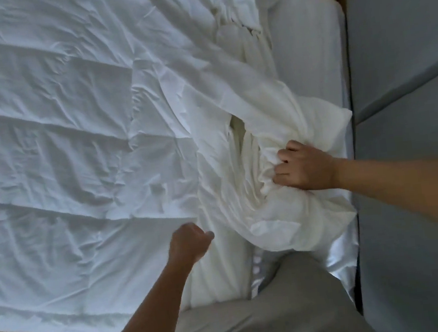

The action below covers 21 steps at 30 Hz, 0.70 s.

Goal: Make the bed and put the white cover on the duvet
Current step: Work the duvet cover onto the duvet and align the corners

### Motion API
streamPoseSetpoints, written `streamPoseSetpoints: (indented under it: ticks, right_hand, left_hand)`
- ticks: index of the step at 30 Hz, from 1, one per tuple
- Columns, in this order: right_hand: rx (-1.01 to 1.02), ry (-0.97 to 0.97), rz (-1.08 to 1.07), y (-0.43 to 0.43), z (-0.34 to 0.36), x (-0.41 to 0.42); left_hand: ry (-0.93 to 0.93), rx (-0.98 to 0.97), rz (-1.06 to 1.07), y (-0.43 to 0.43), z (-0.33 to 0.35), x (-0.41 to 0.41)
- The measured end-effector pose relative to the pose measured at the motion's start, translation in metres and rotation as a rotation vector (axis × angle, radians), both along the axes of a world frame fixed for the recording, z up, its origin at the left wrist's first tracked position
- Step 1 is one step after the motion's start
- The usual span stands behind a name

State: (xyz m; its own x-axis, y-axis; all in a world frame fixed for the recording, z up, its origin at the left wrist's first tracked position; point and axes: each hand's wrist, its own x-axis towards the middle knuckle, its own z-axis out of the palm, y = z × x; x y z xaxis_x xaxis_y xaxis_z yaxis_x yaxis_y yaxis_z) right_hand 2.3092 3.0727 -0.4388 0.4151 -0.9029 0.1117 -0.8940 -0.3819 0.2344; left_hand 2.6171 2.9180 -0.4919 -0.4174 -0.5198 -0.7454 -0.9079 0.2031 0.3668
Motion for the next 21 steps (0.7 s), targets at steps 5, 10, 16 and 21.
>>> streamPoseSetpoints:
  ticks: [5, 10, 16, 21]
  right_hand:
    - [0.118, 0.078, 0.001, 0.023, -0.029, 0.014]
    - [0.289, 0.159, -0.053, 0.048, -0.06, 0.042]
    - [0.347, 0.149, -0.217, 0.066, -0.1, 0.081]
    - [0.377, 0.155, -0.342, 0.088, -0.109, 0.098]
  left_hand:
    - [-0.268, 0.204, -0.257, 0.089, -0.098, 0.027]
    - [-0.173, -0.059, -0.409, 0.1, -0.127, 0.035]
    - [0.171, 0.232, -0.073, 0.018, -0.087, 0.053]
    - [0.597, 0.401, 0.591, -0.048, -0.004, 0.046]
